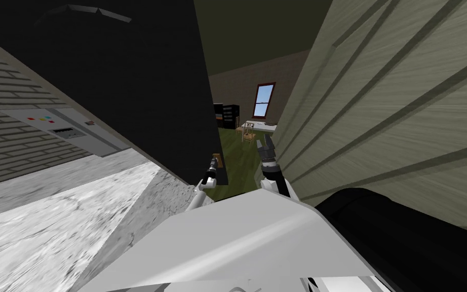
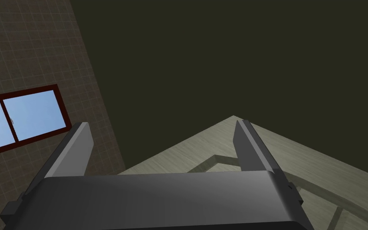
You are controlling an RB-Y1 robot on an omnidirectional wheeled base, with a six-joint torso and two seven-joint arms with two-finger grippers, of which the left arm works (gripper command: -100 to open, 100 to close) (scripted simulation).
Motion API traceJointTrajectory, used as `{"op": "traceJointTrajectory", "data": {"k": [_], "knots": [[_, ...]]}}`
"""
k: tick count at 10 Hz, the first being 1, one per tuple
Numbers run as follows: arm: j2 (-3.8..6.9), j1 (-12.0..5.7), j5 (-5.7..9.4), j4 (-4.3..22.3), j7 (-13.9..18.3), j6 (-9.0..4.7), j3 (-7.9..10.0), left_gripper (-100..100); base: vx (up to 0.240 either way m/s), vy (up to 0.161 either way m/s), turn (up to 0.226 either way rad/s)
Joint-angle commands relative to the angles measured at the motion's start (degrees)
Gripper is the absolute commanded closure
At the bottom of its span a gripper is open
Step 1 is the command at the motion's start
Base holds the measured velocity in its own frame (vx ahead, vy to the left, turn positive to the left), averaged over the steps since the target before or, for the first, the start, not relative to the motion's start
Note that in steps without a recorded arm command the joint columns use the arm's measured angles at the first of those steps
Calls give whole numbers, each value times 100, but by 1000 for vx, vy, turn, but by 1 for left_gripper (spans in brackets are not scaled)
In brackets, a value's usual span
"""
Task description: Push the door open
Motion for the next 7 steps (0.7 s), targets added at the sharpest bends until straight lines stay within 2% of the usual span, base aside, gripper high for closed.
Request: {"op": "traceJointTrajectory", "data": {"k": [1, 6, 7], "knots": [[4, 5, 1, -2, 1, 4, -2, 100, -12, 3, 9], [4, 5, 1, -2, 1, 4, -2, 100, -23, 6, -2], [48, -90, -88, 174, 19, -45, 125, 100, 79, 23, 108]]}}
